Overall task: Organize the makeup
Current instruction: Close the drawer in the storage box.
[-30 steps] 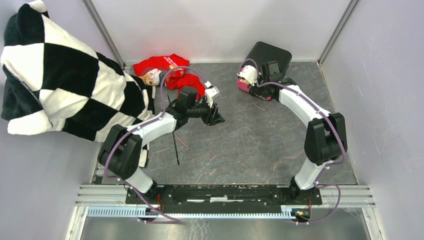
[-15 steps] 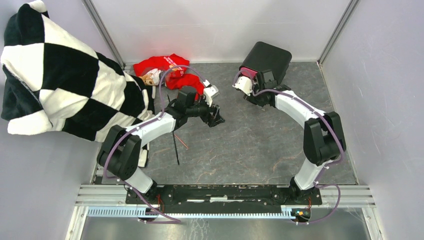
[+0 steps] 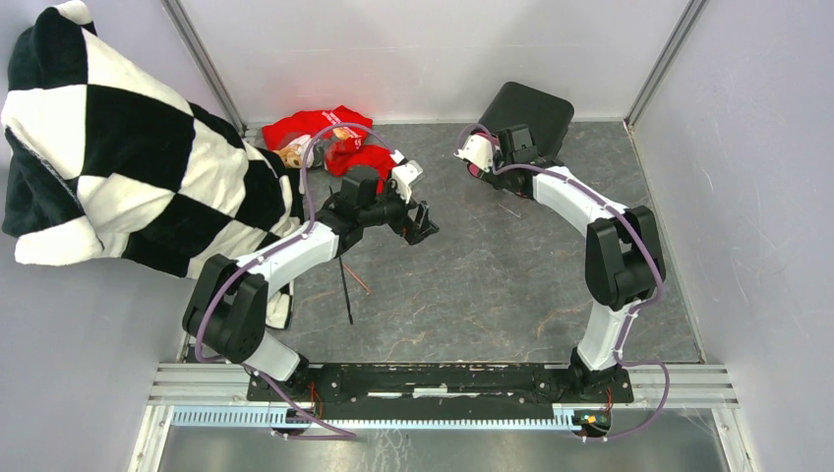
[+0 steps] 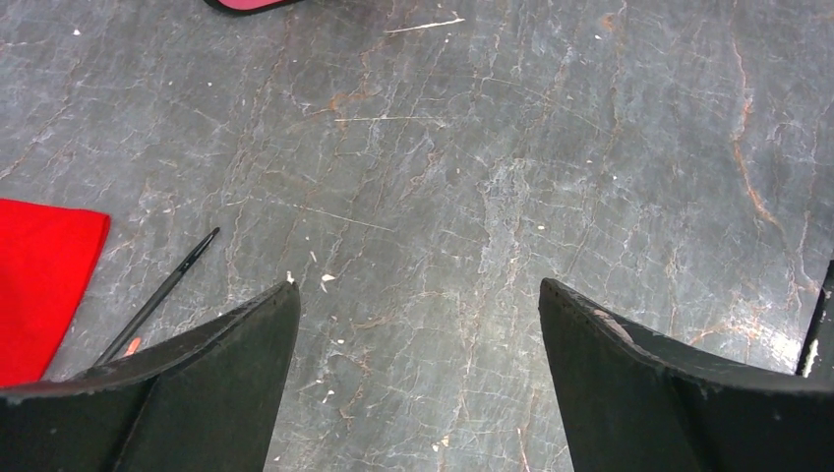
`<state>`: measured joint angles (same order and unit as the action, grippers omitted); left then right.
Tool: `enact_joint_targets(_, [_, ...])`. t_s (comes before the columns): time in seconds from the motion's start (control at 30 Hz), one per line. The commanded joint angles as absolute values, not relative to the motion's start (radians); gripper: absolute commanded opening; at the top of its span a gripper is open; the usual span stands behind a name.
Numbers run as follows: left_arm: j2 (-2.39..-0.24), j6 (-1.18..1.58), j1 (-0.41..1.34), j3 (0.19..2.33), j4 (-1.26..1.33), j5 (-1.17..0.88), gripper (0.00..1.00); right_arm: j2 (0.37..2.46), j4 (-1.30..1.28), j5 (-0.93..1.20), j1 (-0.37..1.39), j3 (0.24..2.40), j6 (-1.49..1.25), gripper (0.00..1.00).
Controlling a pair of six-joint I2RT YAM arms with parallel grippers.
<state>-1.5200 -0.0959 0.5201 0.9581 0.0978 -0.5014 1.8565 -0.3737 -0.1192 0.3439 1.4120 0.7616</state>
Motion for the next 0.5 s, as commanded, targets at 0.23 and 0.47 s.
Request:
enact_joint_targets(0.23, [-1.473, -0.138, 0.5, 0.96, 0.089, -0.452, 1.0, 1.821, -0.204, -0.198, 0.338, 1.353, 0.831, 0.49])
enact_joint_targets(0.47, [-1.493, -0.141, 0.495, 0.971, 0.113, -0.433, 1.0, 1.668, -0.163, -0.127, 0.351, 1.207, 0.776, 0.63])
